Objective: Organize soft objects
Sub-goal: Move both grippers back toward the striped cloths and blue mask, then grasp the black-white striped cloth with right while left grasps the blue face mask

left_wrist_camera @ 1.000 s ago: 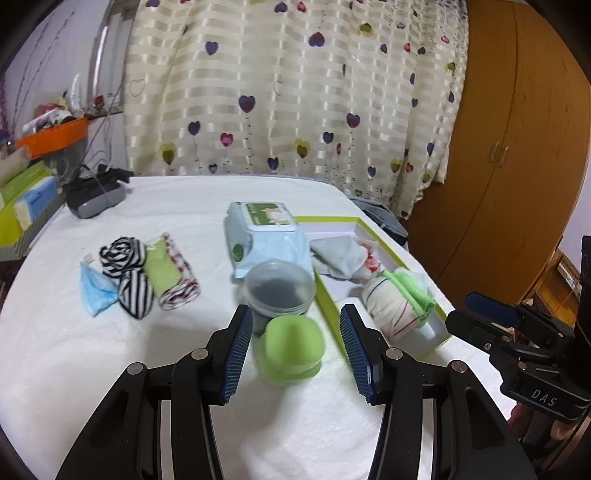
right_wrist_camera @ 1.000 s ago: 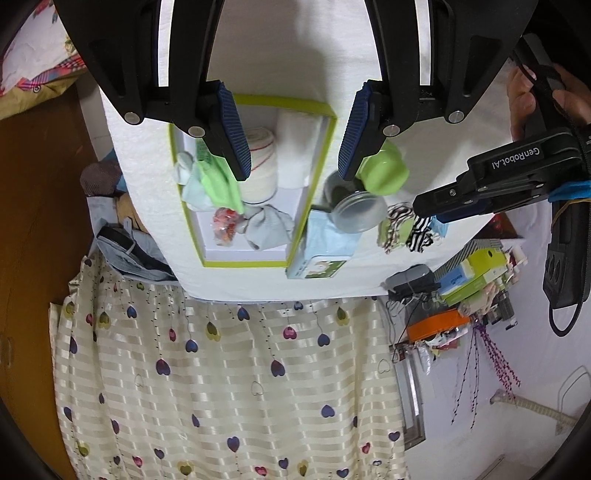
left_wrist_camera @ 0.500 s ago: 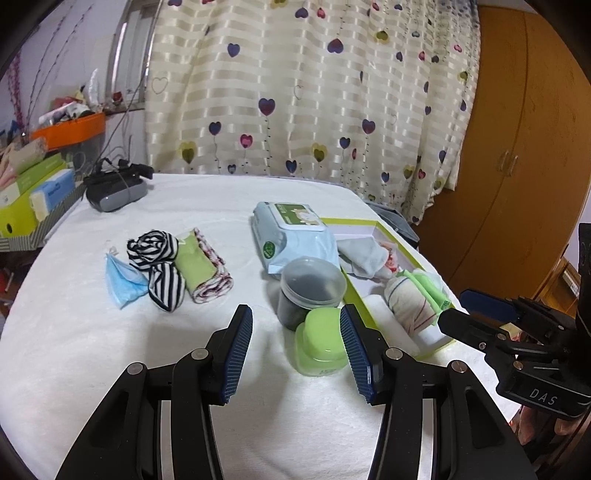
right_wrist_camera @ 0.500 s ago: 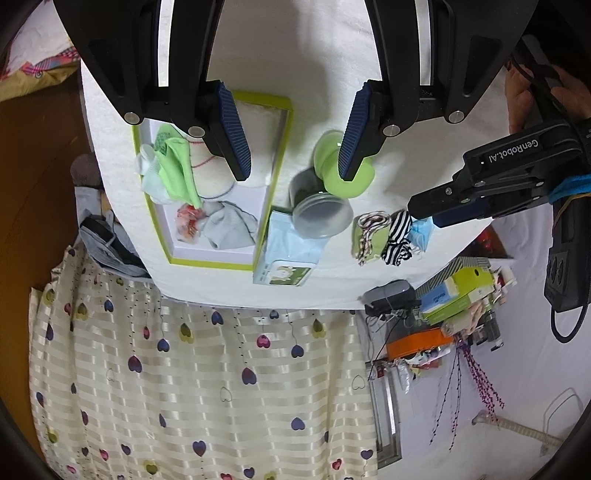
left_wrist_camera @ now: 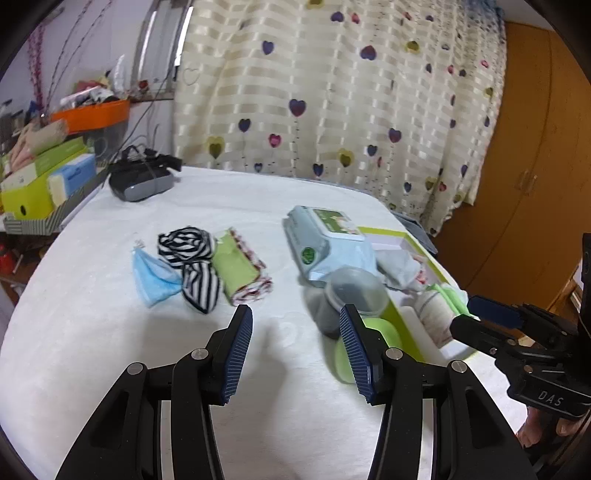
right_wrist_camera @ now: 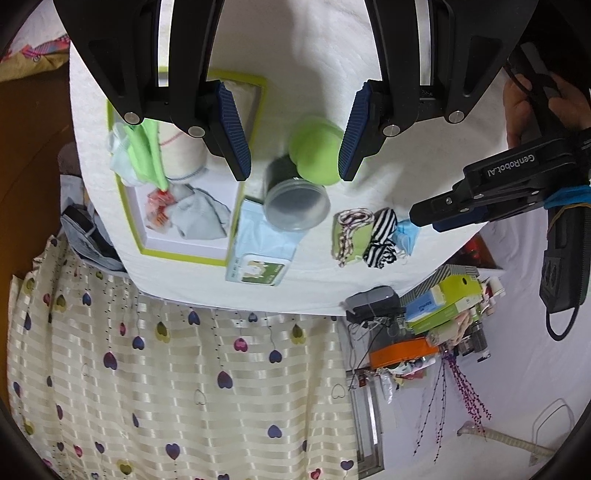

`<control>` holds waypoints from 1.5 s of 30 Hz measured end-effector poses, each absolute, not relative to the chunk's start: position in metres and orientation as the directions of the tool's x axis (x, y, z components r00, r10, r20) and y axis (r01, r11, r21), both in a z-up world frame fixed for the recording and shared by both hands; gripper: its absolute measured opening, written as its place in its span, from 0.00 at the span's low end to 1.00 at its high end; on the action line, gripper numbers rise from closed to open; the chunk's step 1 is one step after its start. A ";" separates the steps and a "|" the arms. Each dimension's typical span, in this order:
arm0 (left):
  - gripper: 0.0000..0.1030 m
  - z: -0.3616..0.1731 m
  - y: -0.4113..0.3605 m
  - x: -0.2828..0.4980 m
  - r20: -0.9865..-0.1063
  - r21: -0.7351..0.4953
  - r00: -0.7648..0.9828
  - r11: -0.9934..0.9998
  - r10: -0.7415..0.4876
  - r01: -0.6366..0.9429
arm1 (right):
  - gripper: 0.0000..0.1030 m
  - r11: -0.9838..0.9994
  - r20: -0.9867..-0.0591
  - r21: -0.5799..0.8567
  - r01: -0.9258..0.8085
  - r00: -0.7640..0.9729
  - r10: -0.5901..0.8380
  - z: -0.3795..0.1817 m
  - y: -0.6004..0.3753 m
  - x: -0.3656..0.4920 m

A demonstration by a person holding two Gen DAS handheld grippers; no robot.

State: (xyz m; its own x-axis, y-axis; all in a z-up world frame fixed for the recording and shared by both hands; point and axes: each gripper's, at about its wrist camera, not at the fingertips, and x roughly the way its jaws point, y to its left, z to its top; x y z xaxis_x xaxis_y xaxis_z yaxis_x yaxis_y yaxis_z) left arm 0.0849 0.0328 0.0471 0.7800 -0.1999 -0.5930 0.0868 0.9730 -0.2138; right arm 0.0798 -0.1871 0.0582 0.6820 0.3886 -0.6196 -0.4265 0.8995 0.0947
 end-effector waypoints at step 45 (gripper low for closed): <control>0.47 -0.002 0.183 0.117 -0.644 -0.344 0.763 0.911 -0.050 -0.230 | 0.43 0.763 -0.741 0.087 -0.641 0.470 0.479 0.009 0.001 0.184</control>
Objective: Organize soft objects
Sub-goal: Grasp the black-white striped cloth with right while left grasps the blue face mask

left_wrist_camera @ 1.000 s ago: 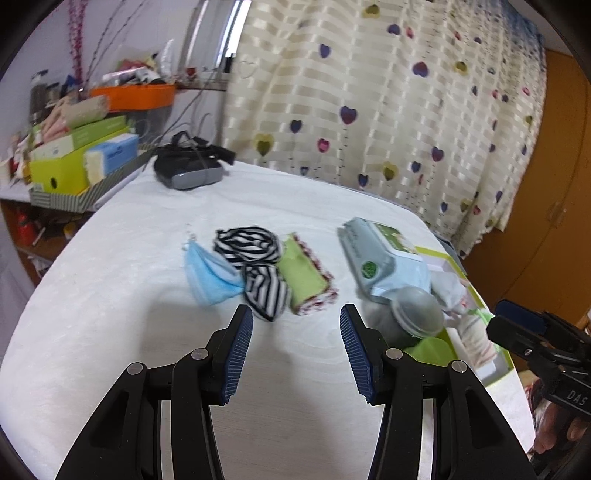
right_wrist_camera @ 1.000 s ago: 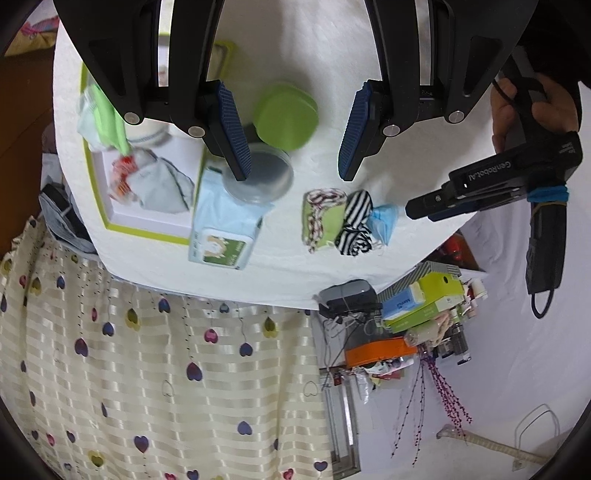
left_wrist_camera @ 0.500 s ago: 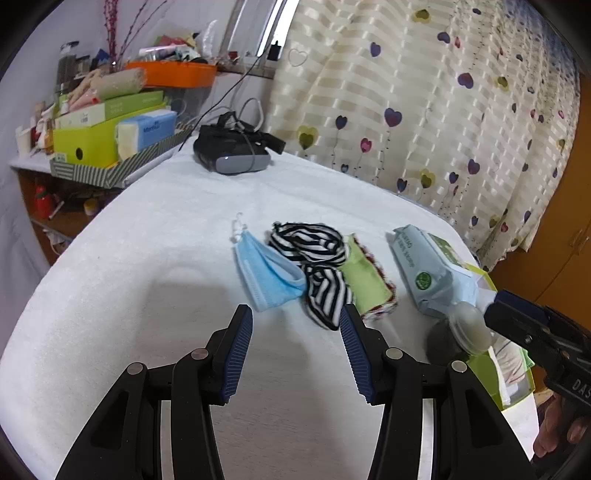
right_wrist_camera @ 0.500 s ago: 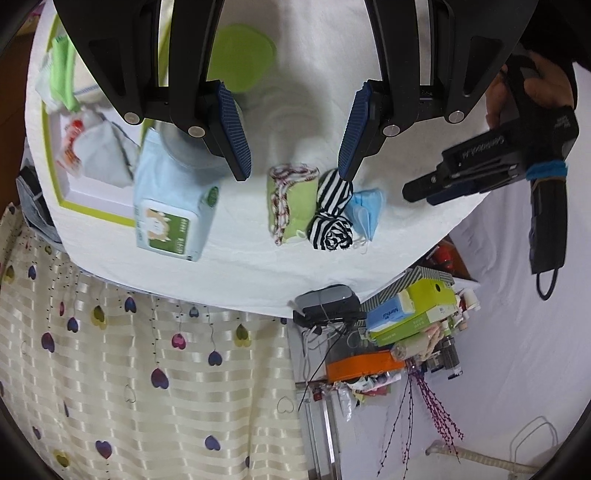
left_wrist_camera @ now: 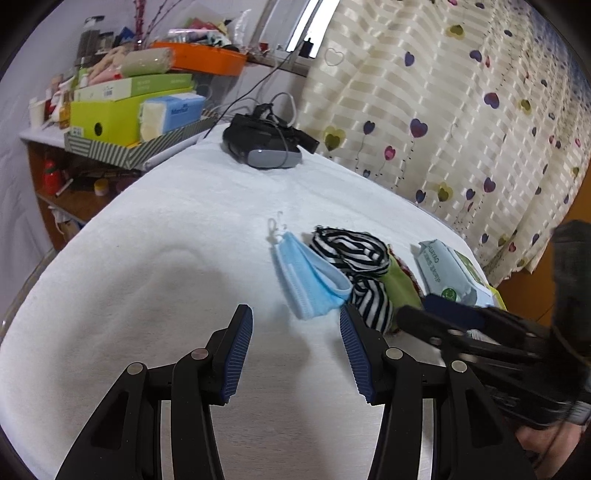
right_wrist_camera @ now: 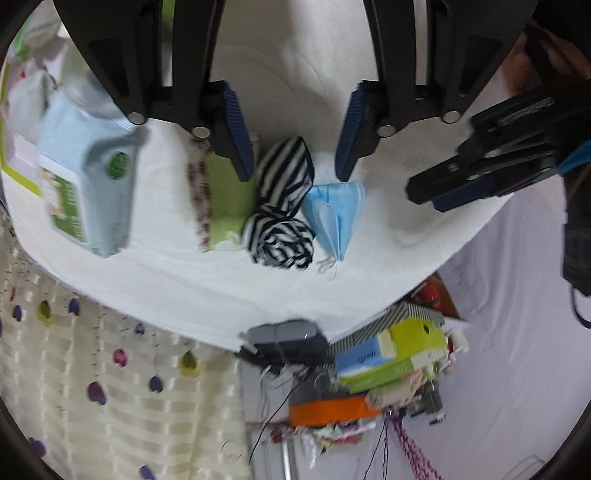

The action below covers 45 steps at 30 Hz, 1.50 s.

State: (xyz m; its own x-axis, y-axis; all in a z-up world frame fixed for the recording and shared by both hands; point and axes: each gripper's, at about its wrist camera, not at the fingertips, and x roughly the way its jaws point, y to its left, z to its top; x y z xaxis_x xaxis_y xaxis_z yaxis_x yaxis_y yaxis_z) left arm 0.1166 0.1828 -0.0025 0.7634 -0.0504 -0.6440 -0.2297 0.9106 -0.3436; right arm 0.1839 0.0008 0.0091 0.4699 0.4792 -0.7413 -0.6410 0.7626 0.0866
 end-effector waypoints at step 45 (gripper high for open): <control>0.51 -0.038 0.160 0.209 -0.755 -0.332 0.650 0.902 -0.078 -0.276 | 0.07 0.770 -0.619 0.147 -0.620 0.550 0.561 0.039 -0.062 0.176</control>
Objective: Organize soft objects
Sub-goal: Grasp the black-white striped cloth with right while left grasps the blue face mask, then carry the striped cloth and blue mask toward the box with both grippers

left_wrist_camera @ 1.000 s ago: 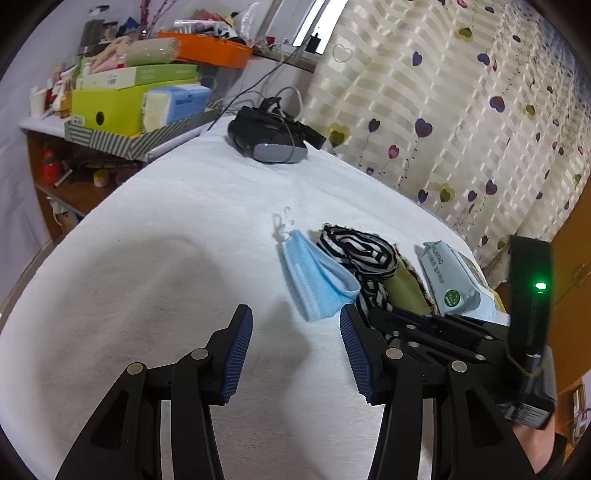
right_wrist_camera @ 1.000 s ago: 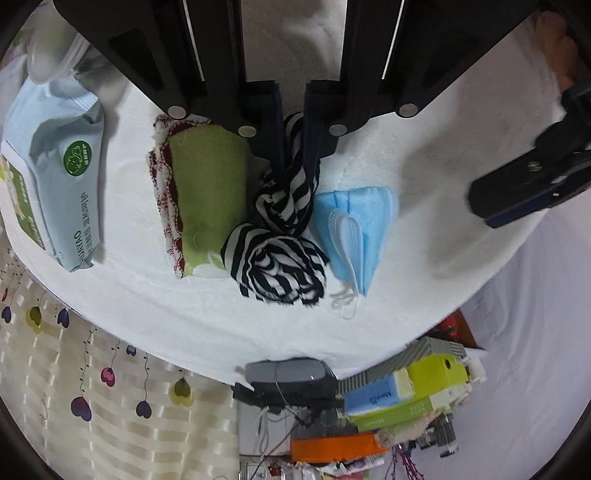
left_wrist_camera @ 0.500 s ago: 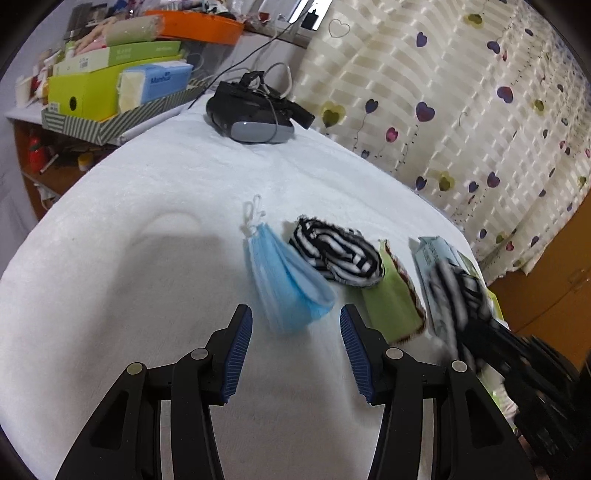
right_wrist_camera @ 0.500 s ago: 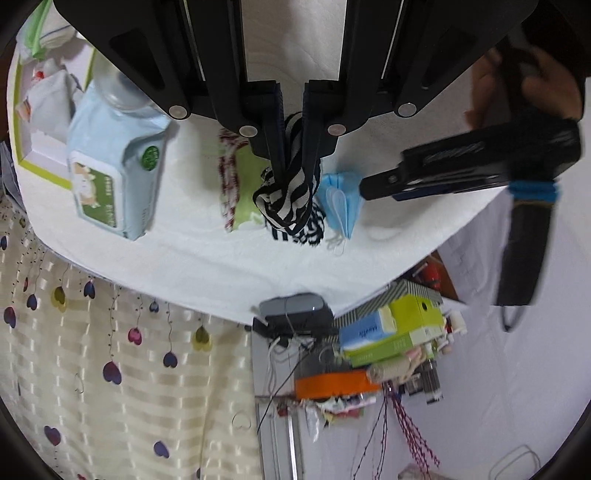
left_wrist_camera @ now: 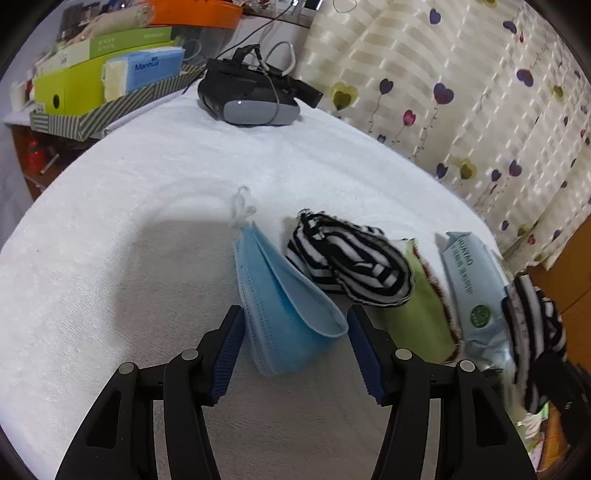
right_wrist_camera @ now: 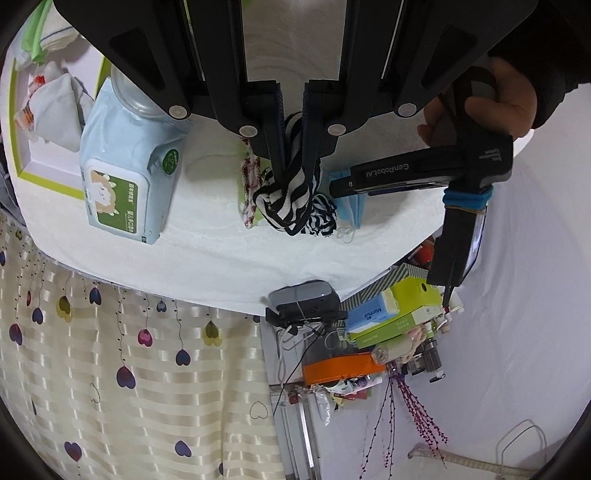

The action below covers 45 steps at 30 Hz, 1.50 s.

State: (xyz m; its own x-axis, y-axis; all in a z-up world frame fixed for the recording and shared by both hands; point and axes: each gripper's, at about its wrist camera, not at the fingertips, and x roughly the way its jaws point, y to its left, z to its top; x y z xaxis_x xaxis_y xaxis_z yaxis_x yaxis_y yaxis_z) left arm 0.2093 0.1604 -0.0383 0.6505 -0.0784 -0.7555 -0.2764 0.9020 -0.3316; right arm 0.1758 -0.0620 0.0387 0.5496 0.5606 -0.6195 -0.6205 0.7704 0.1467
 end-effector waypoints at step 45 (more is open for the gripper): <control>0.23 0.049 0.073 0.103 -0.591 -0.266 0.796 0.963 -0.132 -0.037 | 0.07 0.812 -0.542 0.161 -0.561 0.637 0.548 0.065 -0.126 0.116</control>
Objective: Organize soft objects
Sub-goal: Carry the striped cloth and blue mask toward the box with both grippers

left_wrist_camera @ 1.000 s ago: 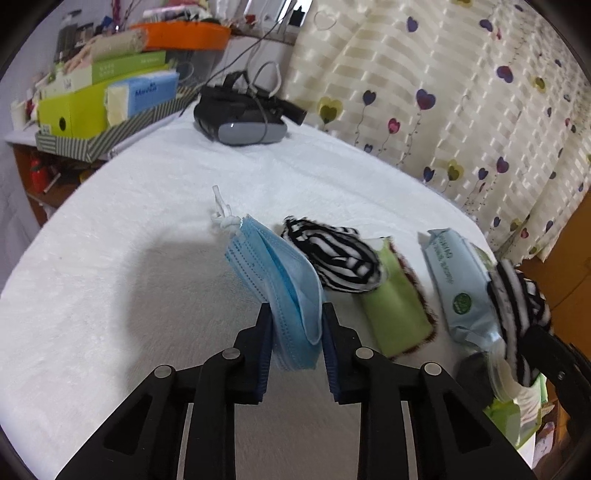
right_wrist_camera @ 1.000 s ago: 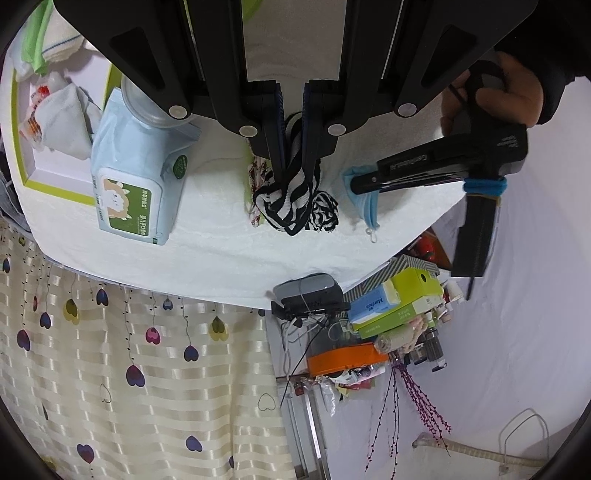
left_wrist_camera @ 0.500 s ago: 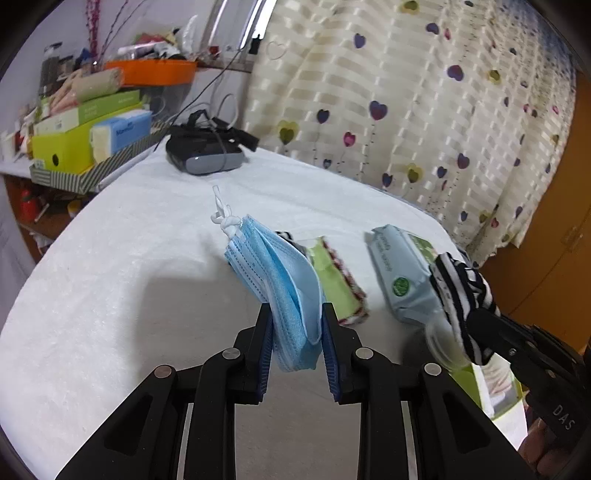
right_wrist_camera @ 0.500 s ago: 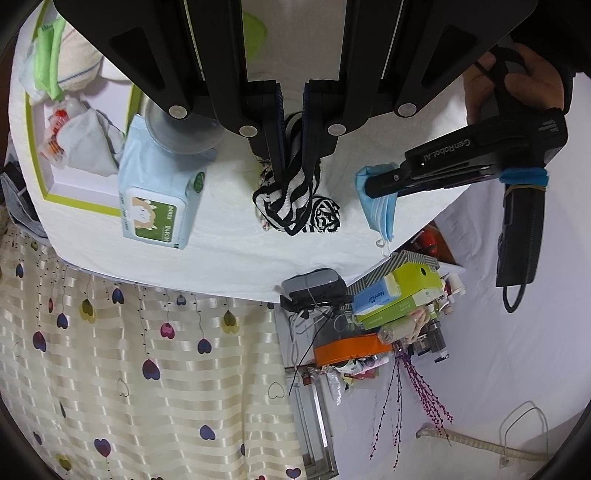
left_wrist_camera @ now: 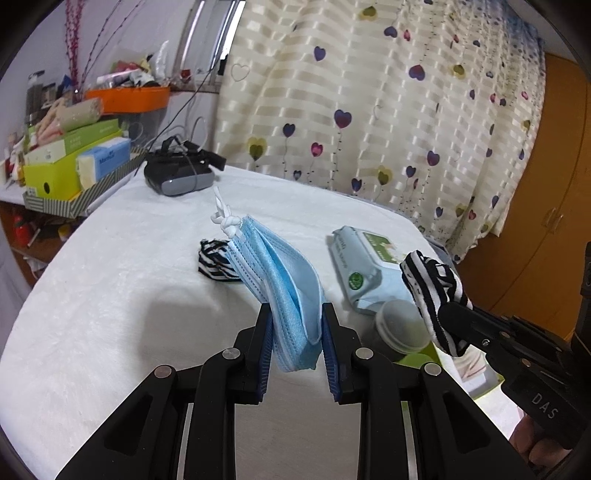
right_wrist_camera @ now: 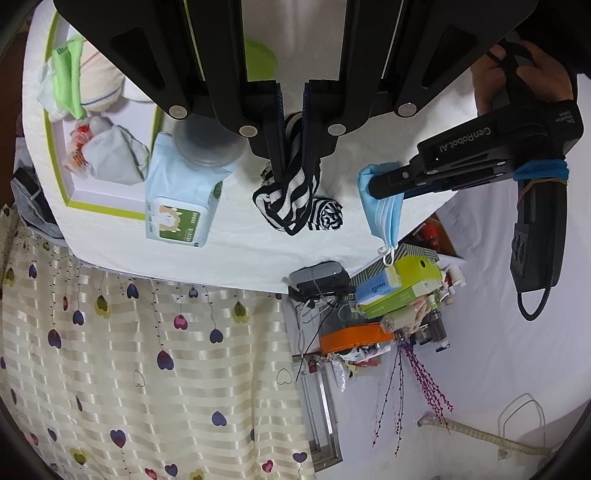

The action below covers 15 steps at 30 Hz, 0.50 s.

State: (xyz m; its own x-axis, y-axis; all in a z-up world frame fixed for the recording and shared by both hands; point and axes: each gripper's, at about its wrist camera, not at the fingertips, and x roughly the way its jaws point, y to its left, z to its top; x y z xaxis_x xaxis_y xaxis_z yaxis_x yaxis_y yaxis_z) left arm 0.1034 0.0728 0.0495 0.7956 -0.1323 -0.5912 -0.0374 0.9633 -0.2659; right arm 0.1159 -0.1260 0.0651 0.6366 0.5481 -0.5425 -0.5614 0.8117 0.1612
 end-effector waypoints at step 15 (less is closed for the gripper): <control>0.23 0.064 0.037 0.094 -0.572 -0.237 0.803 0.971 -0.171 0.038 | 0.07 0.830 -0.519 0.170 -0.531 0.667 0.534 0.071 -0.153 0.106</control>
